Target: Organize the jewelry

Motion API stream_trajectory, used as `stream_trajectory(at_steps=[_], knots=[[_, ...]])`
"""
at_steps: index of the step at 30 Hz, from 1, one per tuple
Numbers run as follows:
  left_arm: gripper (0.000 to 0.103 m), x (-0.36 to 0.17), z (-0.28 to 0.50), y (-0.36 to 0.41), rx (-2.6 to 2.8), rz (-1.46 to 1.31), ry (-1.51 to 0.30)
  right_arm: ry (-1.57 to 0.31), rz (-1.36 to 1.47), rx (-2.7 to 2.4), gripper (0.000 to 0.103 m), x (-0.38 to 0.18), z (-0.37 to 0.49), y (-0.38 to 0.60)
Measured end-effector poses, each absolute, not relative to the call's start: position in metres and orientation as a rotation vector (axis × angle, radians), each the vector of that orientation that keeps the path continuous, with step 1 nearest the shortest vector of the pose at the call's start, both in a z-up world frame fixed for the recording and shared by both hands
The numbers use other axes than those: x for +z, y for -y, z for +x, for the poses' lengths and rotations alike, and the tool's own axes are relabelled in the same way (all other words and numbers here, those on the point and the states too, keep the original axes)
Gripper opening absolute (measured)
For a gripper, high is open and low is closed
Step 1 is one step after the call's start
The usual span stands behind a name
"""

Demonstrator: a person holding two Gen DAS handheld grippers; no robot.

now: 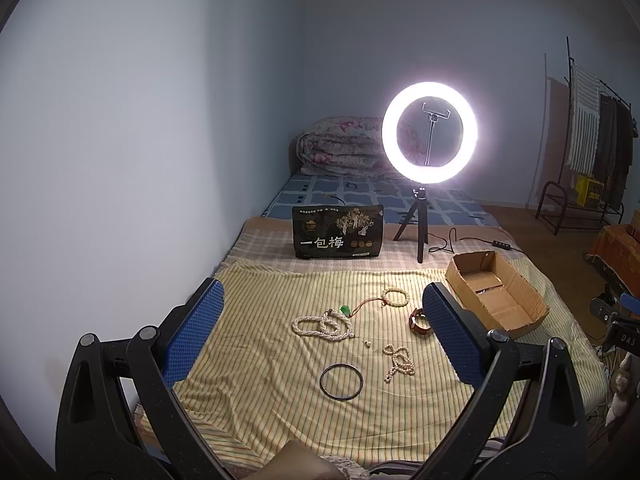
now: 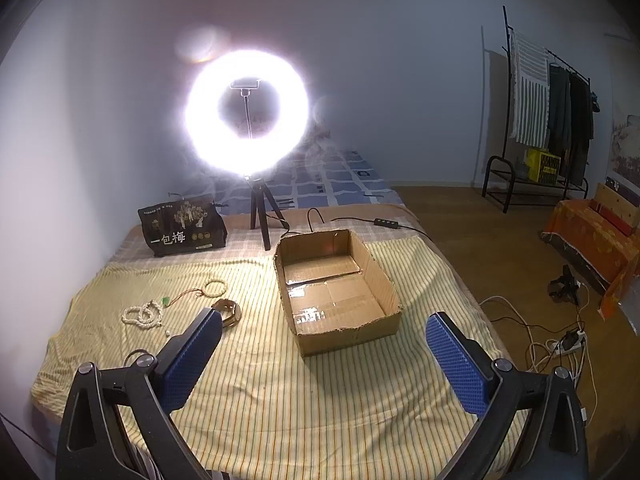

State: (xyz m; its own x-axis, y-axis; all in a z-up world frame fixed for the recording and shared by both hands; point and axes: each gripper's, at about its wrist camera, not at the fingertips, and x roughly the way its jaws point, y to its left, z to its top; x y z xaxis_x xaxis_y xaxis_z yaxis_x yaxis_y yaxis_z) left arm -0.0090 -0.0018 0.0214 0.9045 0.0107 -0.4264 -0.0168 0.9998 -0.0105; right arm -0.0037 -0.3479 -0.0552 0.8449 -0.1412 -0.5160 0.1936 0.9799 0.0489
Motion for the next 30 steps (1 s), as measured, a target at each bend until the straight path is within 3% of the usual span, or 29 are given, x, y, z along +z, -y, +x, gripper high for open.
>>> stream_trajectory(at_steps=[30], knots=[[0.101,-0.062,0.049,-0.064,0.138,-0.049,-0.641,-0.621,-0.019,-0.058,0.103,-0.094,0.048,0.321]])
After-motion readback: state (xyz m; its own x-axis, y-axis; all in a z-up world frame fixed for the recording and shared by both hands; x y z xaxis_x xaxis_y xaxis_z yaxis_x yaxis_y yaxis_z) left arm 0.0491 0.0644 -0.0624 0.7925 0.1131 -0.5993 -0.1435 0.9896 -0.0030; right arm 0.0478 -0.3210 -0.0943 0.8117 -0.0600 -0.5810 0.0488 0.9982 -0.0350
